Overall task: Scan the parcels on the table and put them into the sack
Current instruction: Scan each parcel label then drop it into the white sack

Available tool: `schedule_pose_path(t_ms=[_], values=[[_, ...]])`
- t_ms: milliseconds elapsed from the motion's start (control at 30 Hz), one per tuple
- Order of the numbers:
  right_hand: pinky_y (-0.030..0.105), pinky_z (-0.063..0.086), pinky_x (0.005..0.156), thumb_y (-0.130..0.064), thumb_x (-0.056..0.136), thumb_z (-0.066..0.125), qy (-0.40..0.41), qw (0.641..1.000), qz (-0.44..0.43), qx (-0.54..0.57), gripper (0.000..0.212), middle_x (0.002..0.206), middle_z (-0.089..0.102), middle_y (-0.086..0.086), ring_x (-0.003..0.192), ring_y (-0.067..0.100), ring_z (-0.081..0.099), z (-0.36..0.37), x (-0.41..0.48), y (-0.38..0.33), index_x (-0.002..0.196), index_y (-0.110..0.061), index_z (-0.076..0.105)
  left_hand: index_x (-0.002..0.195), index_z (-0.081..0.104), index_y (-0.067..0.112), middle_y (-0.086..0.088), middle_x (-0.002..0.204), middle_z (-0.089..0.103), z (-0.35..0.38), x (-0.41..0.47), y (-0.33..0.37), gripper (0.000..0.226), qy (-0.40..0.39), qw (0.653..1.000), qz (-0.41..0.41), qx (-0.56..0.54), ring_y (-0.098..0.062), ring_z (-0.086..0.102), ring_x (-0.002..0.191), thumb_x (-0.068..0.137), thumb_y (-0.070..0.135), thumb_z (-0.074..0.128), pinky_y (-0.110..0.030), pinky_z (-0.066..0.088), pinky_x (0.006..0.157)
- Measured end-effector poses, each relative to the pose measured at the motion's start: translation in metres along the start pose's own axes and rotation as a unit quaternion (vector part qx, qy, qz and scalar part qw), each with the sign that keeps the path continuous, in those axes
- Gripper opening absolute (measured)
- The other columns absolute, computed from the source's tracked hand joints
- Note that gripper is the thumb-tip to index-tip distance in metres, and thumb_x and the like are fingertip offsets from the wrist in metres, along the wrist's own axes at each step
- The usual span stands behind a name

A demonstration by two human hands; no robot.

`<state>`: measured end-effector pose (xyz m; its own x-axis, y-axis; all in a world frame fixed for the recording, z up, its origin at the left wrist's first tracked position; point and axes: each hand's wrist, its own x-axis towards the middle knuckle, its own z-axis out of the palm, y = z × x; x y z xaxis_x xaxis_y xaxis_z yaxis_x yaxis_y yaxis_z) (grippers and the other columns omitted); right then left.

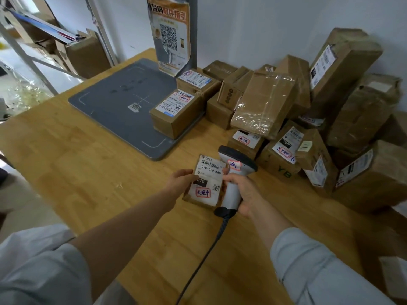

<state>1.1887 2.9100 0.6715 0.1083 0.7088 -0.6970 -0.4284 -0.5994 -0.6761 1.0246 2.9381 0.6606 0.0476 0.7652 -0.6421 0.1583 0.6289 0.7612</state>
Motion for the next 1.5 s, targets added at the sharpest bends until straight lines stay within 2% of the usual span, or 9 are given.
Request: schedule_pose_path(t_ms=[167, 267, 367, 467, 600, 767, 1000, 1200, 1500], values=[[0.031, 0.053, 0.059, -0.003, 0.081, 0.065, -0.042, 0.997, -0.059, -0.008, 0.022, 0.099, 0.072, 0.011, 0.083, 0.024, 0.067, 0.006, -0.013, -0.007, 0.098, -0.016, 0.069, 0.126, 0.05, 0.022, -0.016, 0.104, 0.068, -0.032, -0.013, 0.004, 0.052, -0.059, 0.997, 0.028, -0.049, -0.026, 0.069, 0.086, 0.081, 0.004, 0.07, -0.039, 0.057, 0.081], [0.039, 0.054, 0.072, -0.015, 0.081, 0.069, -0.037, 0.99, -0.094, -0.098, 0.024, 0.094, 0.067, 0.006, 0.084, 0.019, 0.062, 0.02, -0.029, -0.013, 0.105, -0.017, 0.067, 0.142, 0.034, 0.017, -0.011, 0.098, 0.065, -0.051, -0.025, 0.017, 0.073, -0.023, 0.996, 0.066, -0.063, -0.02, 0.069, 0.076, 0.08, 0.0, 0.069, -0.024, 0.056, 0.058], [0.036, 0.057, 0.064, -0.015, 0.084, 0.067, -0.075, 0.982, -0.106, -0.139, 0.012, 0.081, 0.066, 0.01, 0.069, 0.023, 0.063, 0.034, -0.054, -0.016, 0.096, -0.013, 0.065, 0.131, 0.043, 0.005, -0.011, 0.096, 0.064, -0.067, -0.036, 0.025, 0.054, 0.032, 0.994, 0.103, -0.015, -0.013, 0.064, 0.071, 0.083, -0.002, 0.066, -0.015, 0.05, 0.05], [0.025, 0.048, 0.047, -0.01, 0.086, 0.062, -0.099, 0.969, -0.133, -0.183, 0.007, 0.063, 0.062, 0.013, 0.048, 0.02, 0.056, 0.046, -0.081, -0.013, 0.079, -0.008, 0.061, 0.106, 0.054, 0.006, -0.015, 0.104, 0.068, -0.087, -0.042, 0.028, 0.032, 0.071, 0.989, 0.127, 0.012, -0.017, 0.068, 0.077, 0.079, 0.001, 0.071, -0.028, 0.058, 0.07], [0.025, 0.044, 0.045, -0.006, 0.084, 0.061, -0.101, 0.963, -0.151, -0.202, 0.014, 0.057, 0.058, 0.012, 0.044, 0.018, 0.05, 0.061, -0.105, -0.009, 0.07, -0.005, 0.058, 0.111, 0.056, 0.005, -0.01, 0.098, 0.069, -0.103, -0.052, 0.028, 0.037, 0.102, 0.982, 0.157, 0.006, -0.017, 0.07, 0.079, 0.078, 0.0, 0.072, -0.025, 0.056, 0.063], [0.024, 0.043, 0.044, -0.006, 0.082, 0.061, -0.099, 0.962, -0.156, -0.2, 0.016, 0.054, 0.058, 0.011, 0.04, 0.018, 0.049, 0.074, -0.123, -0.008, 0.068, -0.003, 0.056, 0.109, 0.056, 0.007, -0.009, 0.099, 0.07, -0.114, -0.066, 0.025, 0.037, 0.125, 0.977, 0.171, -0.008, -0.02, 0.07, 0.085, 0.077, 0.002, 0.074, -0.035, 0.057, 0.078], [0.025, 0.042, 0.044, -0.007, 0.083, 0.063, -0.106, 0.965, -0.153, -0.184, 0.018, 0.051, 0.057, 0.01, 0.038, 0.018, 0.047, 0.088, -0.141, 0.0, 0.068, -0.005, 0.054, 0.102, 0.055, 0.009, -0.005, 0.092, 0.068, -0.126, -0.083, 0.017, 0.031, 0.161, 0.968, 0.188, -0.029, -0.014, 0.068, 0.078, 0.078, 0.003, 0.074, -0.024, 0.055, 0.065], [0.024, 0.044, 0.044, -0.009, 0.084, 0.065, -0.115, 0.965, -0.155, -0.177, 0.015, 0.051, 0.058, 0.009, 0.039, 0.017, 0.048, 0.094, -0.152, 0.0, 0.074, -0.007, 0.054, 0.107, 0.056, 0.007, -0.006, 0.095, 0.069, -0.138, -0.088, 0.009, 0.037, 0.173, 0.966, 0.187, -0.038, -0.018, 0.07, 0.083, 0.076, 0.005, 0.076, -0.034, 0.057, 0.08], [0.026, 0.044, 0.046, -0.01, 0.083, 0.066, -0.13, 0.961, -0.153, -0.189, 0.014, 0.053, 0.058, 0.009, 0.042, 0.019, 0.05, 0.098, -0.16, 0.005, 0.073, -0.008, 0.056, 0.107, 0.055, 0.006, -0.005, 0.092, 0.068, -0.143, -0.099, 0.002, 0.036, 0.184, 0.964, 0.188, -0.047, -0.016, 0.069, 0.079, 0.077, 0.005, 0.076, -0.023, 0.054, 0.063]])
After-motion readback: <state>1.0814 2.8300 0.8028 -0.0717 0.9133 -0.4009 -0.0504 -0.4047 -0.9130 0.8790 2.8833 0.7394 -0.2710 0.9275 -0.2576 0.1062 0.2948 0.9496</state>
